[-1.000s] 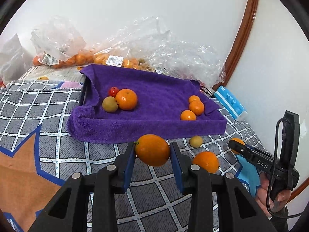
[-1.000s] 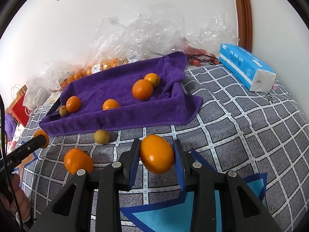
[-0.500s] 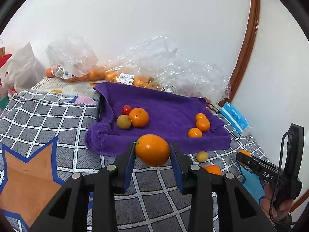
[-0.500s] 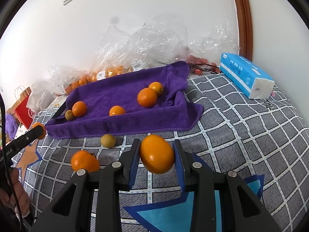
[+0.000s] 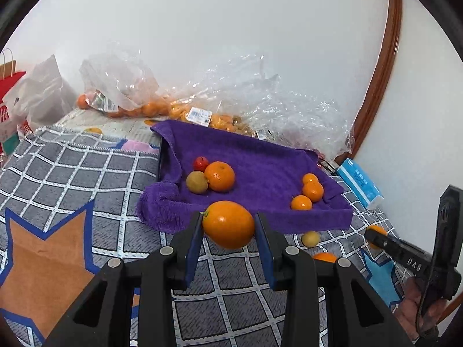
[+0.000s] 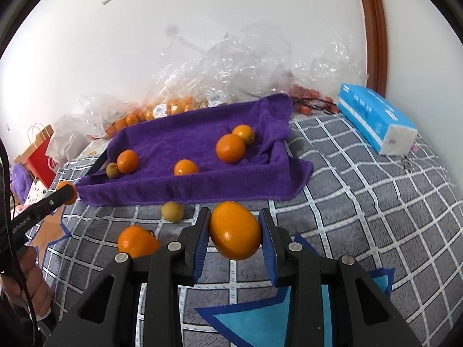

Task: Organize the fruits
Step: 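Lift the orange with the left gripper while the right tool carries its orange toward the towel, then carry the orange over the purple towel with the left tool while the right lowers its orange there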

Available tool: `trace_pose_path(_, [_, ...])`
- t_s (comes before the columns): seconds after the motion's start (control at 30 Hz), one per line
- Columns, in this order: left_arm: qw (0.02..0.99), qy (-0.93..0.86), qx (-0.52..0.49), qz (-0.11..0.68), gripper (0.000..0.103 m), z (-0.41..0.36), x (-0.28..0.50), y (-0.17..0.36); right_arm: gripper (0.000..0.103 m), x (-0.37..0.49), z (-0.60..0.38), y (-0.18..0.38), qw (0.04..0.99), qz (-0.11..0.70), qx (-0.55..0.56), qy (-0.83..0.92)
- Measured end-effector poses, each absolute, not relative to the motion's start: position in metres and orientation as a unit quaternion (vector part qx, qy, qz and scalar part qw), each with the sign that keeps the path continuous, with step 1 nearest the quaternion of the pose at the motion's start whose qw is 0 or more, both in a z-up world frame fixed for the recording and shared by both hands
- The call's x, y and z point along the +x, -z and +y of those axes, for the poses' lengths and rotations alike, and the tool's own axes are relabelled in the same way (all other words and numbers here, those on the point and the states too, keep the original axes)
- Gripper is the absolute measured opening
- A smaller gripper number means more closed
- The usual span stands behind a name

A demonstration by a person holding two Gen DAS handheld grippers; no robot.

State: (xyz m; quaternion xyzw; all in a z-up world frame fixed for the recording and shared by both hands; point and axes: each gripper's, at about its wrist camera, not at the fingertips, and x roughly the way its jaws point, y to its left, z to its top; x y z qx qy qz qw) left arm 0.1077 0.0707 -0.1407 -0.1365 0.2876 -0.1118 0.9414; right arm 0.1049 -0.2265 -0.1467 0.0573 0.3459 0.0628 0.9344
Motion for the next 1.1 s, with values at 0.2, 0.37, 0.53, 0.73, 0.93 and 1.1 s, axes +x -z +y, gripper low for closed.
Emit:
trace_pose_path(0.2, [0.933,0.119,-0.172,0.293,0.034,0.077,0.111,0.122,0.034,0.119,-0.223,0.119,0.94,0.331,0.046,-0.065])
trace_pose_path(0.37, [0.946,0.108,-0.136,0.275,0.034,0.071,0.121,0.092,0.034,0.137,-0.221,0.096,0.949,0.307,0.034,-0.071])
trace_pose_path(0.53, [0.948,0.109,-0.137,0.265,0.034,0.066,0.147,0.08,0.034,0.165,-0.22,0.083,0.952,0.293,0.05,-0.079])
trace_pose_path(0.73, [0.945,0.111,-0.148,0.268,0.034,0.06,0.186,0.083,0.034,0.196,-0.218,0.082,0.95,0.295,0.059,-0.081])
trace_pose_path(0.93, [0.937,0.114,-0.175,0.28,0.034,0.066,0.202,0.111,0.034,0.214,-0.233,0.114,0.942,0.319,0.081,-0.071])
trace_pose_path(1.1, [0.942,0.084,-0.154,0.286,0.034,0.072,0.204,0.121,0.034,0.228,-0.241,0.132,0.931,0.347,0.093,-0.064])
